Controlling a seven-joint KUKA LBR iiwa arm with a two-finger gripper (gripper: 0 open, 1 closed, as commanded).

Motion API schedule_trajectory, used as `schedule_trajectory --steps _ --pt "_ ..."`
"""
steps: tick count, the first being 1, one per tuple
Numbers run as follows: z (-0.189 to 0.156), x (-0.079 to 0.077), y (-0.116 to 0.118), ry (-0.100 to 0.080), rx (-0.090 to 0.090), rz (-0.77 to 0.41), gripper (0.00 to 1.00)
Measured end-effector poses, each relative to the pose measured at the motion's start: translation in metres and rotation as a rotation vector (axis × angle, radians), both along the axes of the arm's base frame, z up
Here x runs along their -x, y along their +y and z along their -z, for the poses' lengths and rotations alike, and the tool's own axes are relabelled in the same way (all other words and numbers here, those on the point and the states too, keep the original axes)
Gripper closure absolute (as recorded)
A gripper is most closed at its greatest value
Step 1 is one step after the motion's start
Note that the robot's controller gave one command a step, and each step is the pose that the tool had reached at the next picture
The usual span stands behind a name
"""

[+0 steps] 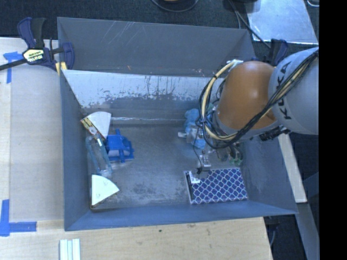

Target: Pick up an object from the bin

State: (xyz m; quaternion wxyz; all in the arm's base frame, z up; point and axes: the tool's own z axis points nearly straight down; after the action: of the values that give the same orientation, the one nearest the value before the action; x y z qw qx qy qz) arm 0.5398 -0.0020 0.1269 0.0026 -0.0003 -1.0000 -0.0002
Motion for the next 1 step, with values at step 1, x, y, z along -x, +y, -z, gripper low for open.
schedule_trajectory --steps 1 --pt "-0.0047 -0.0019 0.0 -0.008 0.0 0.0 0.0"
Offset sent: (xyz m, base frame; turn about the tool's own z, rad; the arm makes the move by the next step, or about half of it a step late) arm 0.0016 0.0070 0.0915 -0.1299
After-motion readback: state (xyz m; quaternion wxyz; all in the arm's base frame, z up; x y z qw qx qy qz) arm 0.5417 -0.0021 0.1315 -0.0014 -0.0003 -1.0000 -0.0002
